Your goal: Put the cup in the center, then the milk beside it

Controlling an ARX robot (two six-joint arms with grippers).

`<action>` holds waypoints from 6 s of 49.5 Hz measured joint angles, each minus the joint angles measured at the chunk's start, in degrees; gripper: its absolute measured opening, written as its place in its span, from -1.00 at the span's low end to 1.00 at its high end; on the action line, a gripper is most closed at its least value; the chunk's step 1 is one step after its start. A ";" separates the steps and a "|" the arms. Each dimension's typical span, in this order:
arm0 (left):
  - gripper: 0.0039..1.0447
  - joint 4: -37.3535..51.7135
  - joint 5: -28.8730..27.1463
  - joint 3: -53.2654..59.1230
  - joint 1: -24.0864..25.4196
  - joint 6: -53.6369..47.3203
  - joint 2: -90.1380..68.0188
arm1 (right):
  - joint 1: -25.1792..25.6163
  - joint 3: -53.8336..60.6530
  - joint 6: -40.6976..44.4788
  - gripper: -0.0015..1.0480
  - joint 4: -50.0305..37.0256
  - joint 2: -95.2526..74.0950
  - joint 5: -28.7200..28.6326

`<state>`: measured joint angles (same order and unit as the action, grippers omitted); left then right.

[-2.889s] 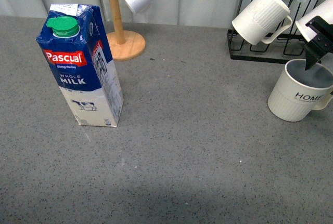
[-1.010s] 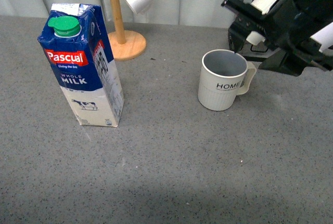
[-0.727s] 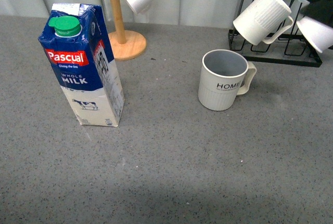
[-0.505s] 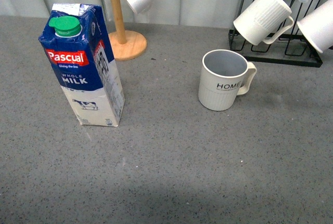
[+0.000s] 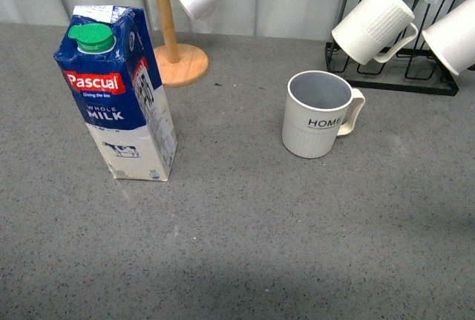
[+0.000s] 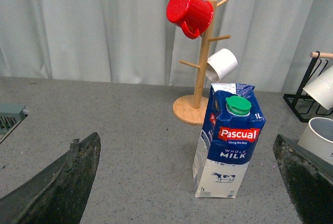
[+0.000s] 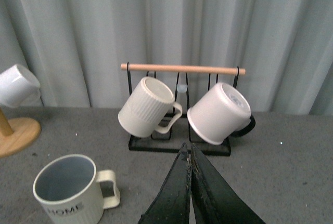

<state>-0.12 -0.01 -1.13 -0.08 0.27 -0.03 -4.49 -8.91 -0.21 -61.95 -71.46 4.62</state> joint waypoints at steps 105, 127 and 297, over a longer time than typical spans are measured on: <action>0.88 0.00 0.00 0.00 0.00 0.00 0.00 | 4.35 8.61 0.04 -0.98 53.29 62.90 -4.55; 0.88 -5.16 -3.17 -1.42 -1.18 1.22 -2.95 | 4.35 8.59 0.11 -0.68 61.86 71.17 -4.68; -0.74 50.62 -18.75 -26.60 -23.54 9.25 -99.23 | 4.35 8.59 0.07 0.83 61.86 71.25 -4.68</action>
<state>50.50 -18.76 -27.73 -23.62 9.52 -99.26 -0.14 -0.32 -0.14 -0.10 -0.21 -0.05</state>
